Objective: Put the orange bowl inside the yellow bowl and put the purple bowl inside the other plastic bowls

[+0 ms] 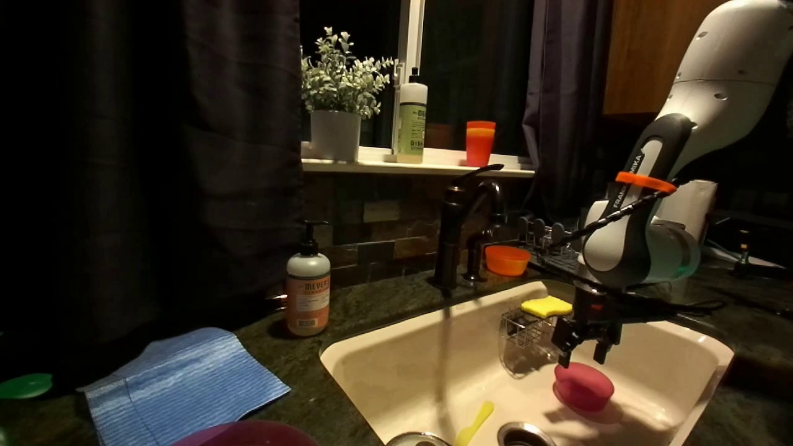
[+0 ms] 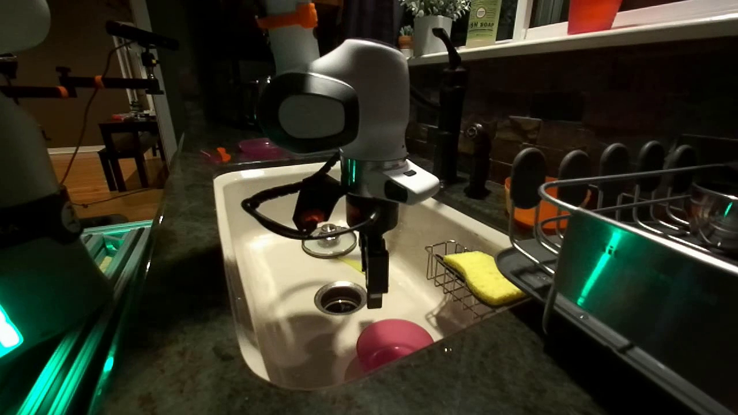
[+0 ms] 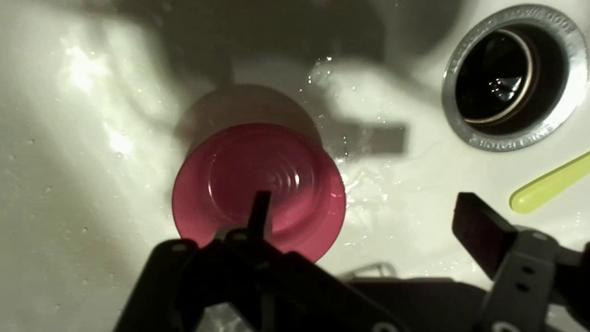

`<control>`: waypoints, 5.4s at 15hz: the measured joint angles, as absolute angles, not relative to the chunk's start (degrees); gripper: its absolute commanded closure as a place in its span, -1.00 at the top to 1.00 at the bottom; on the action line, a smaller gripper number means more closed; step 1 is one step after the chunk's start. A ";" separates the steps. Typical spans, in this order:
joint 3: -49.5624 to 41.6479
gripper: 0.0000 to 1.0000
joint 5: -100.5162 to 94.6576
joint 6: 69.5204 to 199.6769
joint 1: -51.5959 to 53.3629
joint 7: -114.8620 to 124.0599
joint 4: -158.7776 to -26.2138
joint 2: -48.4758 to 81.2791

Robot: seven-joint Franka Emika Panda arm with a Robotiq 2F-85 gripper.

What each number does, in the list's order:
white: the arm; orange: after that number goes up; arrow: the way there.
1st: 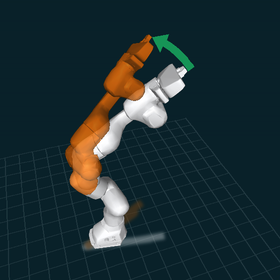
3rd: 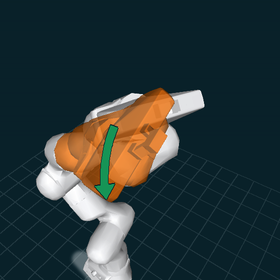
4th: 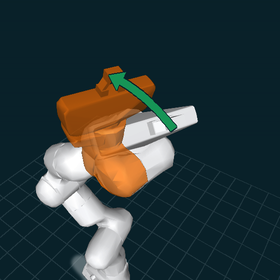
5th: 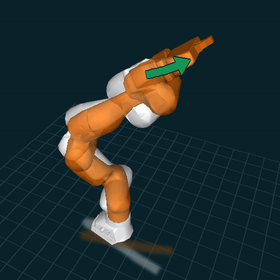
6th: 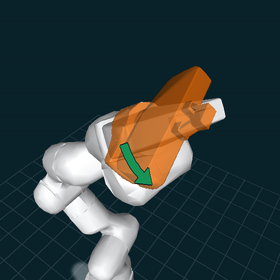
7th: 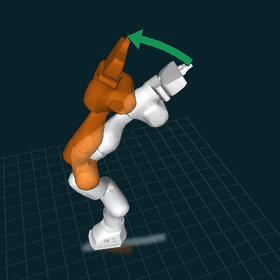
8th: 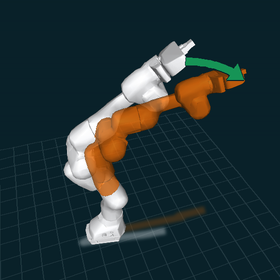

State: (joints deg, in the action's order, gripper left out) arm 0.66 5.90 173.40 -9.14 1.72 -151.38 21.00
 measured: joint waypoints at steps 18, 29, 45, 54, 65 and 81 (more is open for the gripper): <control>-1.76 -0.79 3.22 174.30 -8.01 -3.32 -137.28 37.62; -8.15 -0.98 2.72 156.32 2.90 6.89 -135.92 30.42; -5.58 -0.98 -9.43 118.97 5.11 14.67 -125.37 11.32; -4.36 -0.98 -18.41 118.67 4.54 11.10 -120.03 10.66; -4.03 -0.98 -18.29 119.53 1.17 -5.47 -118.39 5.98; -3.59 -0.98 -7.92 138.66 -3.25 -21.00 -118.46 10.57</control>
State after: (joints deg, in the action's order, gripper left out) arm -3.59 -7.92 138.66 -3.25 -21.00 -118.46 10.57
